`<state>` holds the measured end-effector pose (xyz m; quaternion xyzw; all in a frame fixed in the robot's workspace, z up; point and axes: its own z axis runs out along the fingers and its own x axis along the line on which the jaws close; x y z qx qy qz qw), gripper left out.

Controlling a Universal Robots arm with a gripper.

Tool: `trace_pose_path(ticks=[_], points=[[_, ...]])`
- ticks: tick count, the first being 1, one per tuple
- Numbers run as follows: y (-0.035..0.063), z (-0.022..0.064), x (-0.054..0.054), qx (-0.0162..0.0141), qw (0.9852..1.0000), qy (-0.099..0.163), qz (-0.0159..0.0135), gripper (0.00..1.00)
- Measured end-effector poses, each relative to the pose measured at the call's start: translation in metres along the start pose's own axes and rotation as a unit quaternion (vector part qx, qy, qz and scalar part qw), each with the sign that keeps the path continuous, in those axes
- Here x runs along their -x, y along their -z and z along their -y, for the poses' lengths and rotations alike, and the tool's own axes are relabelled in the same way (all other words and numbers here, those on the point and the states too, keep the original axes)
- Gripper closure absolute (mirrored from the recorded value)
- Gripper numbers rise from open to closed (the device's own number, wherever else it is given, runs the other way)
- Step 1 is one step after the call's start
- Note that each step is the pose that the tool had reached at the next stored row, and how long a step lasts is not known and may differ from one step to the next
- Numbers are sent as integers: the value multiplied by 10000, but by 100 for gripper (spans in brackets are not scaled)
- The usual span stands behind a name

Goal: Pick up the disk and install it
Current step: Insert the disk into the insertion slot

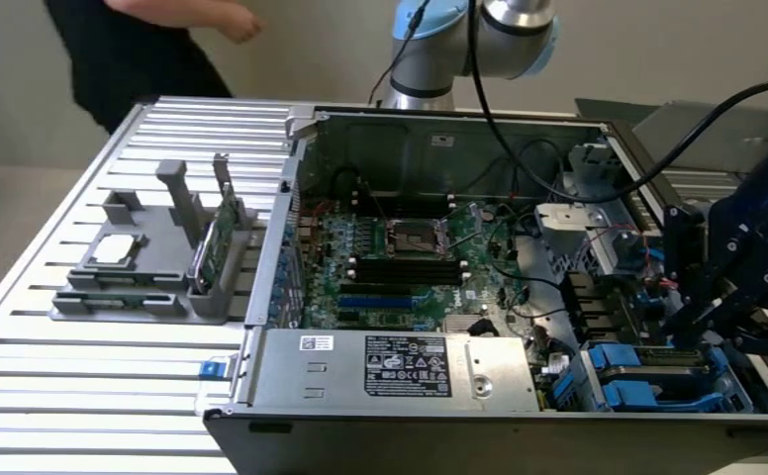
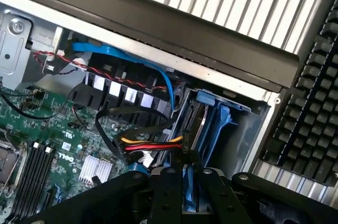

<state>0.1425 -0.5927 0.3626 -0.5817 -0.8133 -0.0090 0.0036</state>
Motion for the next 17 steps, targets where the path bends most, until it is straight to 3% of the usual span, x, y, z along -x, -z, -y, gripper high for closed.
trace_pose_path(ticks=[9, 17], points=[[-32, -34, -23, -1, 9996, -296, 22, 83], [-112, -85, -56, -16, 9990, -441, 79, 83]])
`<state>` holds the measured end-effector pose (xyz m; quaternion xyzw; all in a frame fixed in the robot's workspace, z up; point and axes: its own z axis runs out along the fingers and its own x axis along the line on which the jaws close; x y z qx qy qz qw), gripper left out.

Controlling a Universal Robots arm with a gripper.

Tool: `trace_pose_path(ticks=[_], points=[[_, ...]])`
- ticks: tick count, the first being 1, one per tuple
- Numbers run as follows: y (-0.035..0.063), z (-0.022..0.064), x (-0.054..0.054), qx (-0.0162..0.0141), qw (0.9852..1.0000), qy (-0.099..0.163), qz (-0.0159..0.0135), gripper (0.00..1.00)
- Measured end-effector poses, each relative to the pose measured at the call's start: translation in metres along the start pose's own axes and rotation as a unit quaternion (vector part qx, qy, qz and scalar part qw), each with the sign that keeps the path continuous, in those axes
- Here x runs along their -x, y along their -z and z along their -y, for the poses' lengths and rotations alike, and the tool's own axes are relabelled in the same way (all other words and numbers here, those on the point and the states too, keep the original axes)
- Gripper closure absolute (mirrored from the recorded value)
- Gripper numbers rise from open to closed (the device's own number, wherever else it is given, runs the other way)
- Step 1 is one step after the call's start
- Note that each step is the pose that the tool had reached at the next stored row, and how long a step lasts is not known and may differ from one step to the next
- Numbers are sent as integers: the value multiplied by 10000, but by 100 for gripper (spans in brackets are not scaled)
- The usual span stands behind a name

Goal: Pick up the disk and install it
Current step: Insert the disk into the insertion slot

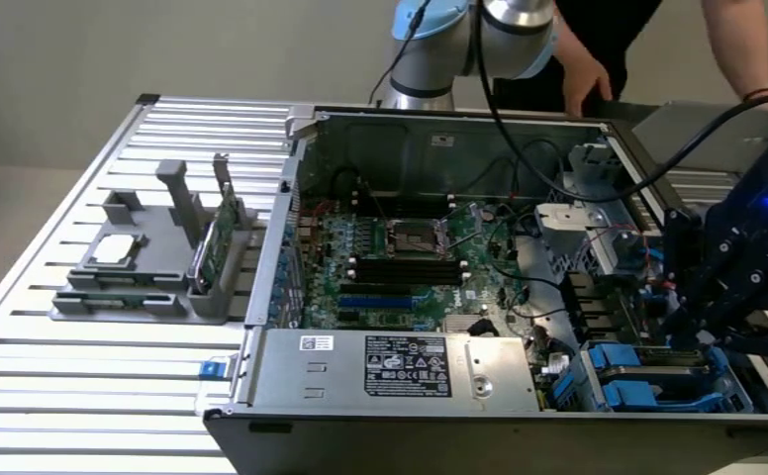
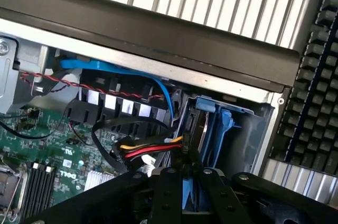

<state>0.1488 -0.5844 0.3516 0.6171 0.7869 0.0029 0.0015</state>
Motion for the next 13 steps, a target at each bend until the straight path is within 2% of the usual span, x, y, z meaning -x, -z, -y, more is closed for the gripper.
trace_pose_path(ticks=[8, 13], points=[[-51, -57, -7, -15, 9996, -258, 64, 83], [-75, -76, -9, -28, 9990, -440, 120, 83]])
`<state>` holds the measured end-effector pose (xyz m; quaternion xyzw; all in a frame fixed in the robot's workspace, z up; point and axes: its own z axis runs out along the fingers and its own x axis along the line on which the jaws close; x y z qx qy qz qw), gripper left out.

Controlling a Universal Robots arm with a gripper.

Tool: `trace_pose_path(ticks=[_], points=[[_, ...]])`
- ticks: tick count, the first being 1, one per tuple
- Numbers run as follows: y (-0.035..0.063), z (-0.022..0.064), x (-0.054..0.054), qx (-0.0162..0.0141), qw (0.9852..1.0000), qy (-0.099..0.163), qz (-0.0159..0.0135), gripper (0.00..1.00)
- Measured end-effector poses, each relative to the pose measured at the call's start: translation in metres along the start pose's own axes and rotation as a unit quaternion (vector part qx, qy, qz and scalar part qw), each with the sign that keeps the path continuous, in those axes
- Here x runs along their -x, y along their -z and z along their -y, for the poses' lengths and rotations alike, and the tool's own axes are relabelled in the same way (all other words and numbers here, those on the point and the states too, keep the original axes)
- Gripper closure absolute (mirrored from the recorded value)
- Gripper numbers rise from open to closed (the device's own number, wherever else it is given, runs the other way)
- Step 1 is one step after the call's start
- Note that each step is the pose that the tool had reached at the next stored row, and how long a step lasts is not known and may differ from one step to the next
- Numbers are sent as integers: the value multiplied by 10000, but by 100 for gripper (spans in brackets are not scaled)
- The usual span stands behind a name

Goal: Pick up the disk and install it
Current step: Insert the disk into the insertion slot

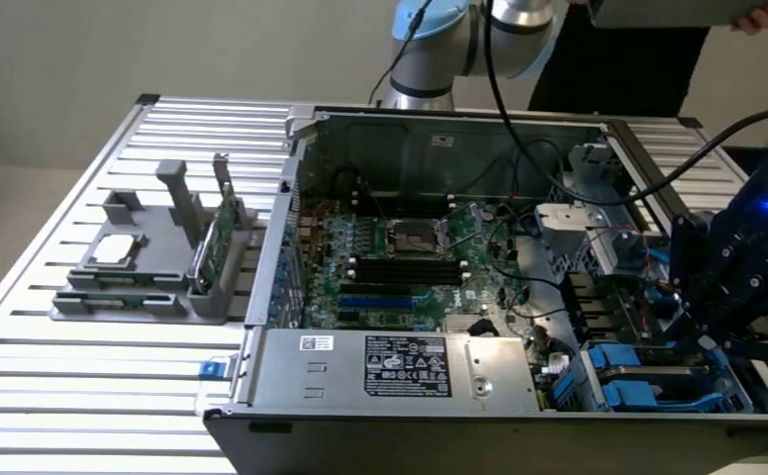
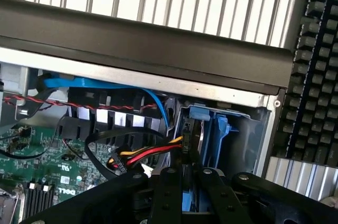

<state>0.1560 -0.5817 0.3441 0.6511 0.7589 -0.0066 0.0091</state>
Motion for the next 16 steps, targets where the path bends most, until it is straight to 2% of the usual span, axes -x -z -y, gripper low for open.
trace_pose_path(ticks=[4, 9, 16], points=[[-2, -5, -11, -10, 10000, -83, 54, 83], [-6, -8, -32, -25, 9998, -147, 144, 83], [-13, -16, -82, -43, 9995, -202, 256, 83]])
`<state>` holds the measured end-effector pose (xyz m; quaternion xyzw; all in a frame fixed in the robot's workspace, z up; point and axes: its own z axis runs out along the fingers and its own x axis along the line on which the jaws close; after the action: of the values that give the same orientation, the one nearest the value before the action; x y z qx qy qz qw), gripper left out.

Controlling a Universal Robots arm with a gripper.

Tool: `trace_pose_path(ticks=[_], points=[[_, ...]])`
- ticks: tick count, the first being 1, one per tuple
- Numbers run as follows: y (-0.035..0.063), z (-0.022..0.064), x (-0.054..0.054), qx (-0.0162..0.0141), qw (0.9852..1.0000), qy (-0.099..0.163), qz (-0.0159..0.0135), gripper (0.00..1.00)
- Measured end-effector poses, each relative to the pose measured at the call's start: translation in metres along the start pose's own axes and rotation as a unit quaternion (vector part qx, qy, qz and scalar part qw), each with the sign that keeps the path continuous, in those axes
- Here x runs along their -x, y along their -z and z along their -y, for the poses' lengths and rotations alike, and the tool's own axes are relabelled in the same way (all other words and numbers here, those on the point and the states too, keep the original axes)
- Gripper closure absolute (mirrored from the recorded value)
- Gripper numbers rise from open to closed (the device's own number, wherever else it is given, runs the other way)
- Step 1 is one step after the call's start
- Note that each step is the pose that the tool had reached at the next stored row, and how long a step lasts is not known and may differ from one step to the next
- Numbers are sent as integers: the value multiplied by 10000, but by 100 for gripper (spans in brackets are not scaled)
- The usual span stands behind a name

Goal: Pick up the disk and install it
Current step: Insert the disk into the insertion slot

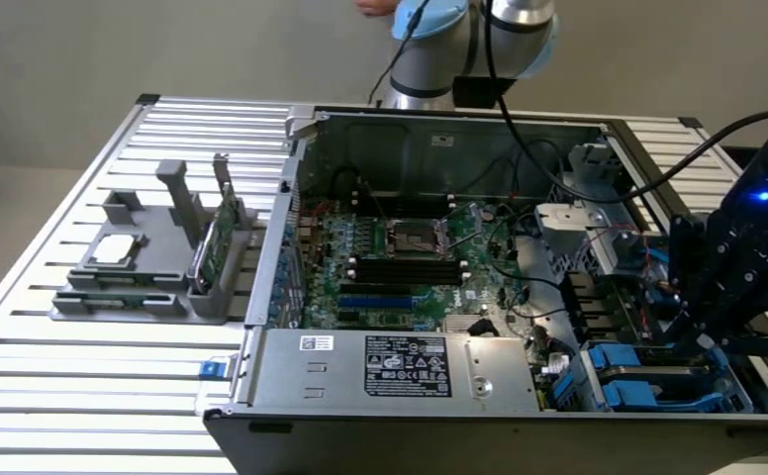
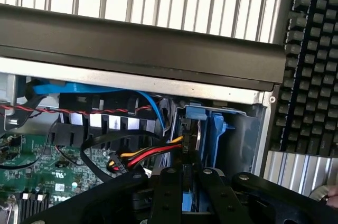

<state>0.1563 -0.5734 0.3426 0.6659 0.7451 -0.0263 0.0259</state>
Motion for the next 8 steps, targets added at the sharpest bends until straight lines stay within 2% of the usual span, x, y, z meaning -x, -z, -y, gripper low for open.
trace_pose_path(ticks=[4, 8], points=[[-9, -3, -20, -10, 10000, -48, 59, 83], [-15, -6, -55, -17, 9999, -86, 92, 83]])
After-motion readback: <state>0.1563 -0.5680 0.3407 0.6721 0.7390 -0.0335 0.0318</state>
